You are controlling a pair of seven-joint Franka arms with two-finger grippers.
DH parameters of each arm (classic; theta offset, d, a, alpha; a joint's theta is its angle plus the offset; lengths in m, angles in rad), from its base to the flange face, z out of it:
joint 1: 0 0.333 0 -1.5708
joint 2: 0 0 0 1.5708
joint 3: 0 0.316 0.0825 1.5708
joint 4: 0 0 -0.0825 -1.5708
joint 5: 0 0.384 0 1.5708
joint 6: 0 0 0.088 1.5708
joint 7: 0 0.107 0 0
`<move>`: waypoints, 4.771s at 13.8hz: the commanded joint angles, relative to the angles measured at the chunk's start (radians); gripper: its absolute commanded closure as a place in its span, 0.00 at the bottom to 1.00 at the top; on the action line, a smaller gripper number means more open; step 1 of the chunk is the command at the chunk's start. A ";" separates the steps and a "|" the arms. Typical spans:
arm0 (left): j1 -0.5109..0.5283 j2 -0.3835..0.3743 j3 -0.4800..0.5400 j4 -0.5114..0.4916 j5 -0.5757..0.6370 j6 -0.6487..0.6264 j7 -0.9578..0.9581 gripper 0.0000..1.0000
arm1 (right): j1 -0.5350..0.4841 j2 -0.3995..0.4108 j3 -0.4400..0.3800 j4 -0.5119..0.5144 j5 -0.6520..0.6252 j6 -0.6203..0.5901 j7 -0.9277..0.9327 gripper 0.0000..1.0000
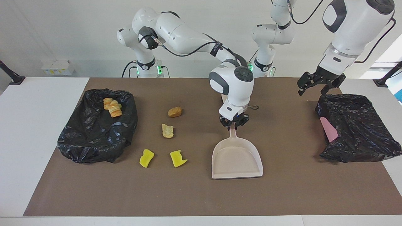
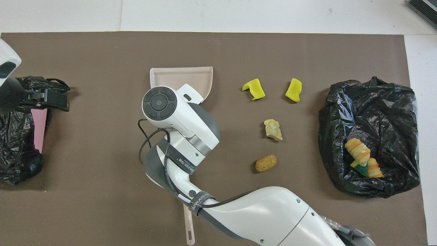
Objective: Sweep and dump trash in bin
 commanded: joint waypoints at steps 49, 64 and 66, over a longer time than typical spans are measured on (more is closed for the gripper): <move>-0.017 -0.006 0.015 0.004 0.020 -0.012 0.008 0.00 | 0.196 -0.649 0.009 -1.035 0.232 0.366 0.136 0.28; -0.086 0.023 0.008 -0.067 0.005 0.132 -0.003 0.00 | 0.232 -0.701 0.011 -1.118 0.269 0.354 0.059 0.94; -0.086 0.023 0.008 -0.070 0.005 0.140 -0.003 0.00 | 0.236 -0.702 0.011 -1.113 0.269 0.350 0.079 1.00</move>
